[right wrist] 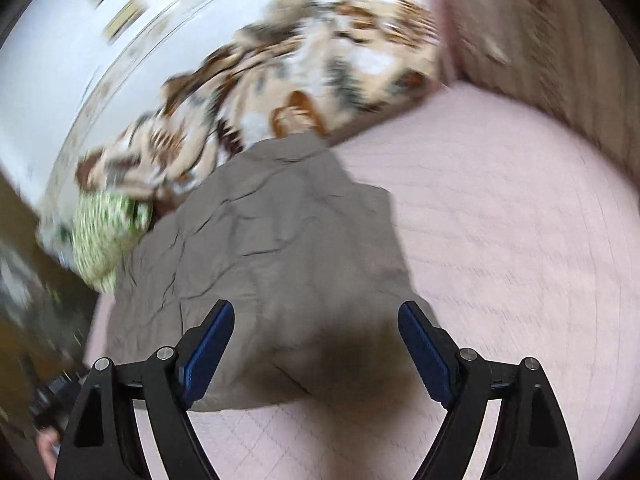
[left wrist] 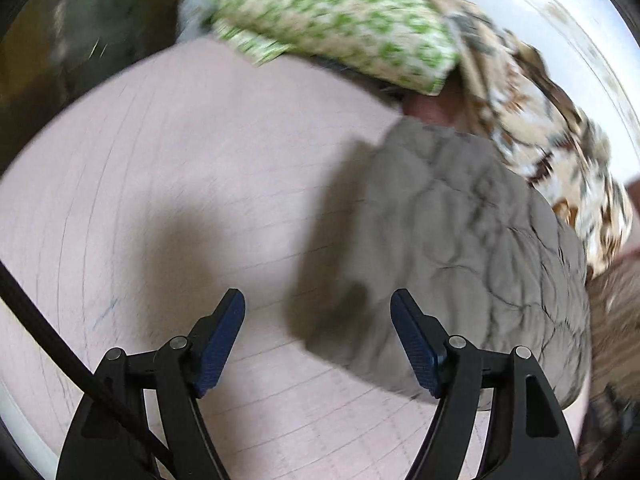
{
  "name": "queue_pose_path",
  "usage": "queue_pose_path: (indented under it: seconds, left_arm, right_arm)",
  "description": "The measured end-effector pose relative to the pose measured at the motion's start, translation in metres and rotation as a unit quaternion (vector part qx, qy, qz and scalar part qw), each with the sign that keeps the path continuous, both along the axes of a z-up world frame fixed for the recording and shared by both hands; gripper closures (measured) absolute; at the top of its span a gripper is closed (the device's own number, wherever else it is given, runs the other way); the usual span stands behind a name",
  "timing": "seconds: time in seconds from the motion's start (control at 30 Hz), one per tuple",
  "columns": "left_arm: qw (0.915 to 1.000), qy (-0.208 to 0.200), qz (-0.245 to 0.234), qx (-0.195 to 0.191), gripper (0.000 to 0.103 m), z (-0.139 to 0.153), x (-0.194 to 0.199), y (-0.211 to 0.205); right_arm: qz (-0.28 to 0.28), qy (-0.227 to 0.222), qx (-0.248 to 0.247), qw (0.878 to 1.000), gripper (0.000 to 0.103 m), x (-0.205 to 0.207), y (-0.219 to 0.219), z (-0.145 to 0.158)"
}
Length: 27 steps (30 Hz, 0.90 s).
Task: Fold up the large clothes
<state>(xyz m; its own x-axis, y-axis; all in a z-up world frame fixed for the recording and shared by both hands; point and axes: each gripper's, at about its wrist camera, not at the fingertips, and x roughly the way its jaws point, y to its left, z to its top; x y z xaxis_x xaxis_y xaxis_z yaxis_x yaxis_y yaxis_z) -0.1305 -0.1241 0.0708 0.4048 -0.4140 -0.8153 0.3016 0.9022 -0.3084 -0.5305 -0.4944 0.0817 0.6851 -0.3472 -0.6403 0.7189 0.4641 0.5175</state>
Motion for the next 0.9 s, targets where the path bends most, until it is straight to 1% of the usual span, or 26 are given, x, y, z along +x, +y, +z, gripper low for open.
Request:
queue_pose_path:
  seconds: [0.07,0.17,0.33,0.43,0.53,0.7,0.77,0.83,0.9]
  left_arm:
    - [0.999,0.037,0.017,-0.021,0.028,-0.013,0.005,0.017]
    - [0.9957,0.073,0.02,-0.054,0.028,-0.025,0.009,0.023]
    - [0.9907,0.101,0.018,-0.089,0.028,-0.038,0.007,0.014]
    - [0.9867,0.114,0.016,-0.115,0.028,-0.044,0.006,0.003]
    - [0.9863,0.109,0.016,-0.123,0.028,-0.046,0.002,-0.005]
    - [0.9873,0.102,0.024,-0.119,0.028,-0.053,0.003,-0.015]
    - [0.987,0.102,0.03,-0.121,0.027,-0.056,0.004,-0.017]
    - [0.988,0.097,0.032,-0.116,0.026,-0.058,0.002,-0.019]
    - [0.9892,0.09,0.034,-0.111,0.026,-0.06,0.001,-0.023]
  right_arm:
    - [-0.023,-0.025,0.04,0.999,0.014,-0.022,-0.002,-0.009]
    - [-0.045,-0.064,0.092,0.993,0.013,-0.043,-0.008,-0.024]
    - [-0.066,-0.095,0.145,0.983,0.012,-0.049,-0.019,-0.045]
    - [-0.07,-0.119,0.183,0.973,0.012,-0.046,-0.023,-0.06]
    - [-0.081,-0.13,0.201,0.967,0.012,-0.041,-0.027,-0.072]
    - [-0.091,-0.142,0.226,0.959,0.011,-0.029,-0.034,-0.091]
    - [-0.099,-0.142,0.228,0.958,0.011,-0.023,-0.037,-0.097]
    - [-0.109,-0.154,0.236,0.953,0.011,-0.018,-0.04,-0.105]
    - [-0.115,-0.155,0.227,0.954,0.01,-0.013,-0.042,-0.105]
